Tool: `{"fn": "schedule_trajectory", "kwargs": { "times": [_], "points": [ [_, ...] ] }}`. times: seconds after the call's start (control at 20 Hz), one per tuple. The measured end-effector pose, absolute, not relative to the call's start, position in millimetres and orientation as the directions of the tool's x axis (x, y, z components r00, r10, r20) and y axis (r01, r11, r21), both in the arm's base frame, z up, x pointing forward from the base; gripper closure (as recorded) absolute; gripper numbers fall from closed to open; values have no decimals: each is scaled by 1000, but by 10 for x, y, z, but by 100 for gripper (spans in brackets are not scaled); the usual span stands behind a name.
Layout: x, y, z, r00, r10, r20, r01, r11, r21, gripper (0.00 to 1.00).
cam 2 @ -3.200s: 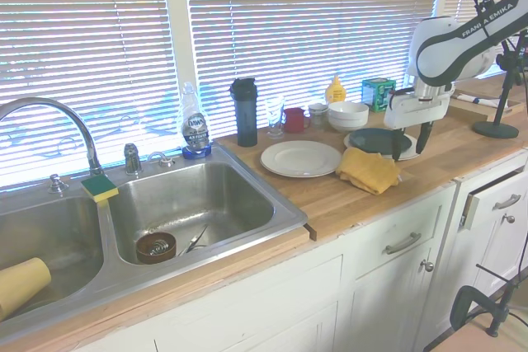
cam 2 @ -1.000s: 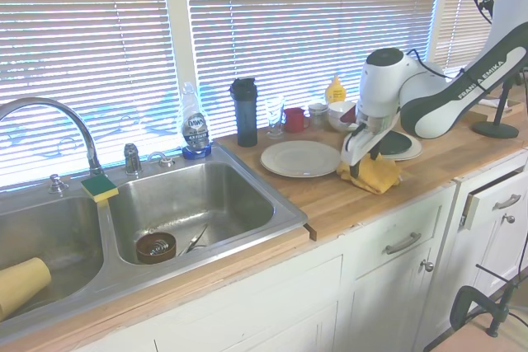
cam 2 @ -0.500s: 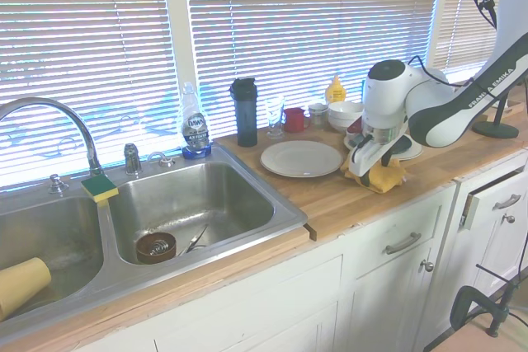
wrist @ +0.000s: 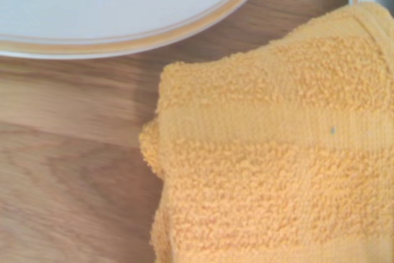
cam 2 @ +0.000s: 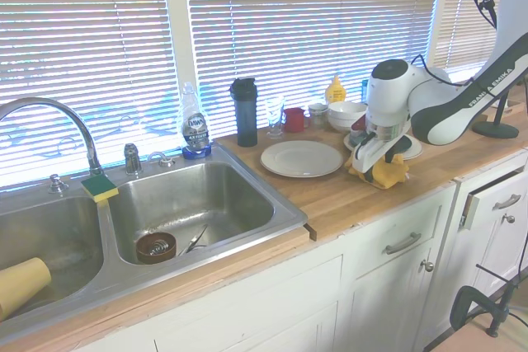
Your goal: Wipe the white plate in clockwise motion
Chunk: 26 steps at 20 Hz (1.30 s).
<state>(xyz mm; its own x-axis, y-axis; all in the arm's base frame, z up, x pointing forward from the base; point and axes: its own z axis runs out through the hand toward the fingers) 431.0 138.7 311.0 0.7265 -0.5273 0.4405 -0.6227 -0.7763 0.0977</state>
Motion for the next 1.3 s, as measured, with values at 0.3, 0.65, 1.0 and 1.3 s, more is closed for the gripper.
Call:
{"fn": "schedule_trajectory", "kwargs": {
  "times": [0.3, 0.65, 1.0, 1.3],
  "points": [
    [4328, 1333, 3078, 723, -537, 435, -631, -769, 99, 100],
    [4337, 1302, 3050, 720, -547, 426, -639, -762, 101, 100],
    [4349, 1286, 3059, 708, -580, 403, -660, -746, 87, 100],
    [4405, 1225, 3113, 687, -651, 325, -701, -711, 56, 100]
  ]
}}
